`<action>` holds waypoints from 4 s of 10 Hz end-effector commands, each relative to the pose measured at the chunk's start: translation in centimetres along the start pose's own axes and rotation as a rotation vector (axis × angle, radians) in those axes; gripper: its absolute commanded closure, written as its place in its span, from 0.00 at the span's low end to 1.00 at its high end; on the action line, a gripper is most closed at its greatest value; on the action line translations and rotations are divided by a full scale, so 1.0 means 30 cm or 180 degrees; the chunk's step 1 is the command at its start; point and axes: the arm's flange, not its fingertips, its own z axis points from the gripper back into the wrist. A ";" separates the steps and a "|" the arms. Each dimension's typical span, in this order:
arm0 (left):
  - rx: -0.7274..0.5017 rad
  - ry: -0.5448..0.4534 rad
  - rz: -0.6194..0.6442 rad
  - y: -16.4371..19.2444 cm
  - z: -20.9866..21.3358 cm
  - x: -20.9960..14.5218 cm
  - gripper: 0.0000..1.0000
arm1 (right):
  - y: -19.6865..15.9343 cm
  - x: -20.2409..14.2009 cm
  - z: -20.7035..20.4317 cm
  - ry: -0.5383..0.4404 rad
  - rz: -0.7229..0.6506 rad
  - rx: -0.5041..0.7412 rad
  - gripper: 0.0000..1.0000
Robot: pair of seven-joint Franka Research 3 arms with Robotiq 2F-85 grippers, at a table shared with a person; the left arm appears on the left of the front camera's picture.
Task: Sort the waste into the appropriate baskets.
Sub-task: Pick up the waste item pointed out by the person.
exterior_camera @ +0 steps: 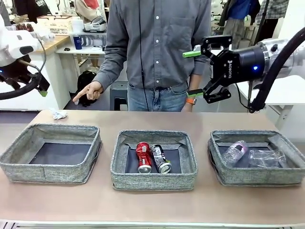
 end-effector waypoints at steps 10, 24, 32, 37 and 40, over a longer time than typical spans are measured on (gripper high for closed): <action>0.0000 0.1000 0.0092 -0.040 -0.458 0.312 0.00 | 0.007 -0.001 0.005 0.0026 -0.0006 -0.0019 0.00; -0.0082 0.0978 0.0233 0.051 -0.687 0.330 0.00 | 0.007 -0.001 0.005 0.0026 -0.0006 -0.0019 0.00; -0.0209 0.0965 0.0485 0.110 -0.750 0.311 0.00 | 0.007 -0.001 0.005 0.0026 -0.0006 -0.0019 0.00; -0.0292 0.0798 0.0591 0.135 -0.809 0.332 0.00 | 0.007 -0.001 0.005 0.0026 -0.0006 -0.0019 0.00; -0.0215 0.0519 0.0761 0.167 -0.818 0.362 0.00 | 0.007 -0.001 0.005 0.0026 -0.0006 -0.0019 0.00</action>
